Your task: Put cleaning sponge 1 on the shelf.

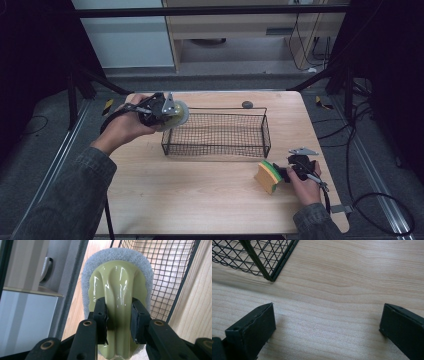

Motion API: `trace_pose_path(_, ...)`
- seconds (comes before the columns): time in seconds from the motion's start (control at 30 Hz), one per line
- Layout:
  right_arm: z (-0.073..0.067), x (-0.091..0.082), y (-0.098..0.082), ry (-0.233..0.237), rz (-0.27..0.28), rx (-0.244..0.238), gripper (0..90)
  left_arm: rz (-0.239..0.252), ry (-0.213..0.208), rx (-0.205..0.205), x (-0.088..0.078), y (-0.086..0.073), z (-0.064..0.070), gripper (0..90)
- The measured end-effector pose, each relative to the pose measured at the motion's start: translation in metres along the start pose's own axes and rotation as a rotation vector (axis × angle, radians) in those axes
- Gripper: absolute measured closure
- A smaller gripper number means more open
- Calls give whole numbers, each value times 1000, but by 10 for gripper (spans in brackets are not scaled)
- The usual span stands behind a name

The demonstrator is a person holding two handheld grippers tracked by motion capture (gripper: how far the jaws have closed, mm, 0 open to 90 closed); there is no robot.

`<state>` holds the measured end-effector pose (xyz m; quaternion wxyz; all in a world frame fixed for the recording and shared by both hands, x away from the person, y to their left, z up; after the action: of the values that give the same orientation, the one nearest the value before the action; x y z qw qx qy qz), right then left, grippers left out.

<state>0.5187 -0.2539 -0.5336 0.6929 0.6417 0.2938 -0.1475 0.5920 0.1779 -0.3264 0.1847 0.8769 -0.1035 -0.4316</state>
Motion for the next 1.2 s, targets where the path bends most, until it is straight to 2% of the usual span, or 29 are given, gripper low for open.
trace_pose_path(0.2, 0, 0, 0, 3, -1, -2, 5, 9, -11, 6, 12, 3, -14, 699)
trace_pose_path(0.23, 0, 0, 0, 4, 0, -5, 5, 10, -2, 24, 15, 7, -18, 699)
trace_pose_path(0.43, 0, 0, 0, 5, 2, -5, 7, 19, 1, 57, 26, 16, -24, 699)
trace_pose_path(0.5, 0, 0, -1, 7, 2, -6, 7, 25, 2, 59, 29, 18, -23, 699)
trace_pose_path(0.67, 0, -1, -1, 10, 2, -9, 7, 1, 16, 62, 34, 19, -14, 699)
trace_pose_path(0.8, -1, -3, -2, 22, -3, -14, 7, -19, 1, 83, 38, 17, 0, 699)
trace_pose_path(1.1, 0, -2, -1, 29, -3, -19, 4, -30, -38, 100, 55, 10, 4, 699)
trace_pose_path(1.2, 0, -2, -2, 25, -2, -22, 7, -13, -46, 108, 57, 13, 8, 699)
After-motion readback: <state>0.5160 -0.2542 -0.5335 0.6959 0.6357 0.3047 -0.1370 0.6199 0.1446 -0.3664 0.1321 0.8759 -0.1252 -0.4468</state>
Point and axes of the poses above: each handheld gripper's, and its own axes: x roughly forward along the jaws, y roughly out of its top, z roughly to its right, the point moved 3 cm from there along x, roughly forward along the jaws, and after that the axes turned 7 degrees about z, right-handed, at the moved point
